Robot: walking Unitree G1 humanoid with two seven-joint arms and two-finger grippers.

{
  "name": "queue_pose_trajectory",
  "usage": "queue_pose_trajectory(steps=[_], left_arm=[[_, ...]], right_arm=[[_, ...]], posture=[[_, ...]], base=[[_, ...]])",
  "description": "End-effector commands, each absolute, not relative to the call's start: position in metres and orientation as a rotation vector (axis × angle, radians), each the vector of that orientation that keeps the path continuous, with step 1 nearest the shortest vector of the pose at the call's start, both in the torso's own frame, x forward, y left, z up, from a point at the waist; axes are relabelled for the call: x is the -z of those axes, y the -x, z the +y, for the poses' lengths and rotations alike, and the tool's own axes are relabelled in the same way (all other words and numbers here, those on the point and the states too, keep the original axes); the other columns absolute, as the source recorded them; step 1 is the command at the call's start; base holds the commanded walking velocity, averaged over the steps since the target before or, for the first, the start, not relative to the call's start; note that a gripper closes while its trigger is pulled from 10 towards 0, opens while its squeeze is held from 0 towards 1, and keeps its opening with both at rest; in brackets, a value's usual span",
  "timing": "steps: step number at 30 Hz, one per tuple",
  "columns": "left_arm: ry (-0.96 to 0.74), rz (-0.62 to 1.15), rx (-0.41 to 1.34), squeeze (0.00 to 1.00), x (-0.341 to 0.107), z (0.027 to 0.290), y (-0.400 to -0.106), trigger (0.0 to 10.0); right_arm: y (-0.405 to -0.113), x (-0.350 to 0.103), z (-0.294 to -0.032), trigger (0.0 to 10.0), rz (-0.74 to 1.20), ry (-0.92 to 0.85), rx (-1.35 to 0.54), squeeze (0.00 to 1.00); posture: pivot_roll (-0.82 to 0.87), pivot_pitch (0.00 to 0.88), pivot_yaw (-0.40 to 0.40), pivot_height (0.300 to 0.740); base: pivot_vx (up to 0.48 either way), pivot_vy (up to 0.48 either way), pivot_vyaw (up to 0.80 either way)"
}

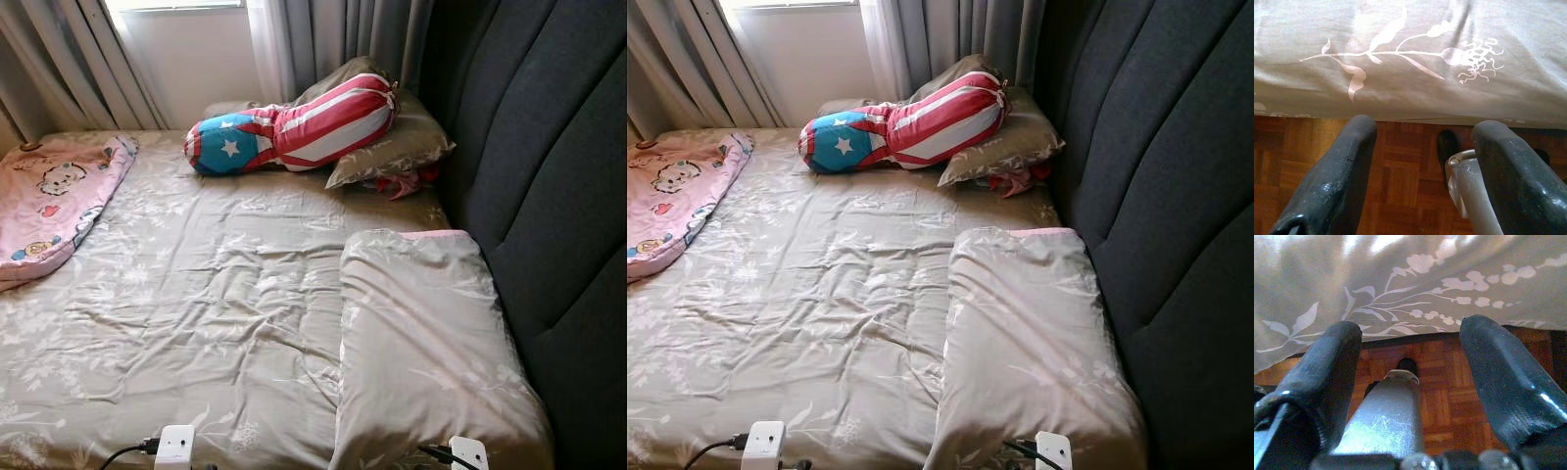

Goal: Clean up the room

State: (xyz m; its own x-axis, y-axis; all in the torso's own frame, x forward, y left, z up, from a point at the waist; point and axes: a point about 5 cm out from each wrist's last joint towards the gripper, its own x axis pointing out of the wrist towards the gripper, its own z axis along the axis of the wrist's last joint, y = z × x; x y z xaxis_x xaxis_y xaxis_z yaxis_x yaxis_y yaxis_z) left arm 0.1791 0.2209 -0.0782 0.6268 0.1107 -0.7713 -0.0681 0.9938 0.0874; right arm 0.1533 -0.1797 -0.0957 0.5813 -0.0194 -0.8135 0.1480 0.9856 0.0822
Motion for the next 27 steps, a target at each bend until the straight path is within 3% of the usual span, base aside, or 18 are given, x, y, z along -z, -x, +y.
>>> queue_pose_trajectory(steps=[1,27], left_arm=[[-0.042,0.899,-0.127,0.00,0.0792,0.2242,-0.1759,10.0],[-0.044,0.908,-0.135,0.00,0.0796,0.2272,-0.1741,10.0]], right_arm=[[-0.1584,0.0936,-0.1775,10.0,0.928,-0.136,0.086,0.00],[-0.1534,0.0962,-0.1774,10.0,0.956,-0.173,0.110,0.00]], posture=[[-0.06,0.000,0.009,0.740],[-0.06,0.000,0.012,0.740]], base=[[0.000,0.360,0.80],[0.000,0.362,0.05]])
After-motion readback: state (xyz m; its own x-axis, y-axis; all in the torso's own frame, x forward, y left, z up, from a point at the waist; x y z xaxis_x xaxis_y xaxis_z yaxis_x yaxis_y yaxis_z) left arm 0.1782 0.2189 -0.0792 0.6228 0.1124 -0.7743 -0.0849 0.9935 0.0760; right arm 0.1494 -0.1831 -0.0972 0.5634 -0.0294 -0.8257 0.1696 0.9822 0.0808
